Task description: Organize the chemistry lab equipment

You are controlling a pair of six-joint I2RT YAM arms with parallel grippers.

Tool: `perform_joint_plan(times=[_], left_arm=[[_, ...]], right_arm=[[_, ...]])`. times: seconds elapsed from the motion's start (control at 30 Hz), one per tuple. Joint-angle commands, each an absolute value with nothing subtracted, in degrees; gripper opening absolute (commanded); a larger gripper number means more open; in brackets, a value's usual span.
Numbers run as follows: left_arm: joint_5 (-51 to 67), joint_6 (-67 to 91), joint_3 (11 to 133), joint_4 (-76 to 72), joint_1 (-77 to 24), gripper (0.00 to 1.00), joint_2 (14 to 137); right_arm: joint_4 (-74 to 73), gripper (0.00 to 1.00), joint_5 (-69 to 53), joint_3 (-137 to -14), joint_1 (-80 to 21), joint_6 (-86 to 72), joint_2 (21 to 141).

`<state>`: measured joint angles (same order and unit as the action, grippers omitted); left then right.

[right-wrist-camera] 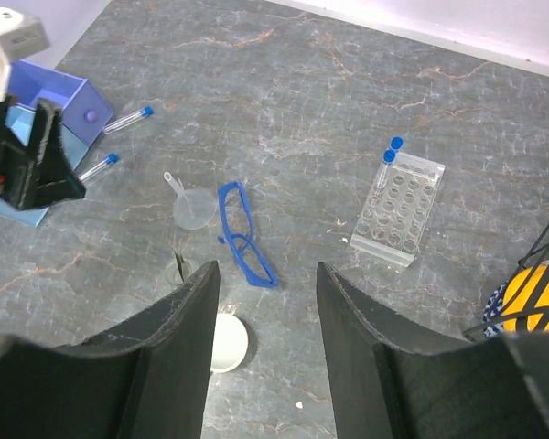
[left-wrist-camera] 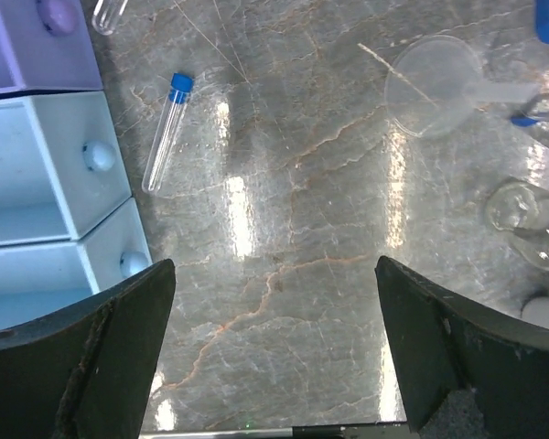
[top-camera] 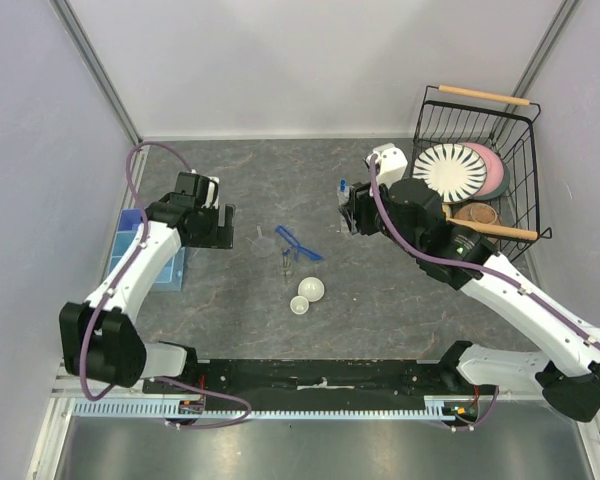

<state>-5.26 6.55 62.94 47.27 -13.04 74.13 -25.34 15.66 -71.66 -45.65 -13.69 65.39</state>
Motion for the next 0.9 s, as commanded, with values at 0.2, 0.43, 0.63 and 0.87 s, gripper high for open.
perform_joint_plan(times=[0.2,0.43,0.63,0.87], left_arm=[[-2.5,4.0,61.7,38.1,-9.7,0.96,85.5],[-3.0,1.1,63.3,35.9,-6.1,0.95,92.4],[-3.1,1.1,63.8,33.5,-3.9,0.95,95.4],[-4.3,0.9,66.6,33.7,-1.6,0.95,99.1]], right_arm=[[-22.7,0.53,13.3,-66.3,-46.1,-14.1,61.1],[-21.5,0.53,13.4,-64.2,-46.1,-14.2,60.6],[-20.1,0.53,13.3,-62.8,-46.1,-14.4,60.8],[-18.0,0.53,12.5,-60.8,-46.1,-15.2,61.4]])
